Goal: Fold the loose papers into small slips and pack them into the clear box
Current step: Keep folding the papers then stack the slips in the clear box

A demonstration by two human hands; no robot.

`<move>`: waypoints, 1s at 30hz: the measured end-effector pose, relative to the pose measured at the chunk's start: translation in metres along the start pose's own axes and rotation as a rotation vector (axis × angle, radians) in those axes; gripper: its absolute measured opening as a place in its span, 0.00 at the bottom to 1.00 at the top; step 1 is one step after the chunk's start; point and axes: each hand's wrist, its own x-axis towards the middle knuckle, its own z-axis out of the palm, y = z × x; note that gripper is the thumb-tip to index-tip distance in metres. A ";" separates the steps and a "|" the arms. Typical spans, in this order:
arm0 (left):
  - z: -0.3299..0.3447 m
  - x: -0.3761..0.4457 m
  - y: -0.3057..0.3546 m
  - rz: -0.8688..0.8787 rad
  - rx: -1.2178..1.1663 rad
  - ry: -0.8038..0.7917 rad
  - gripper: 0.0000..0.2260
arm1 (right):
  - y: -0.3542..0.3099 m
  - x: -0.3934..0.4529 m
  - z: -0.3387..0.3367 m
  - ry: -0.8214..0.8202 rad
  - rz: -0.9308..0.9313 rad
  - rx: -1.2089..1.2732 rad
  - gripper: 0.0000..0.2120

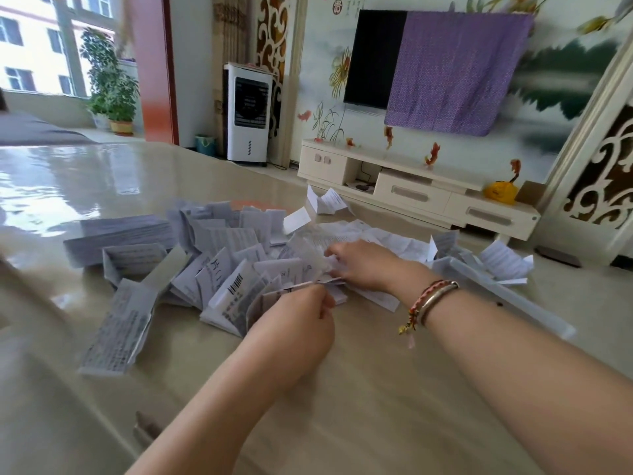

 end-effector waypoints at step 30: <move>-0.004 -0.037 0.008 0.272 0.025 -0.140 0.31 | 0.016 -0.235 0.027 0.354 0.021 0.751 0.13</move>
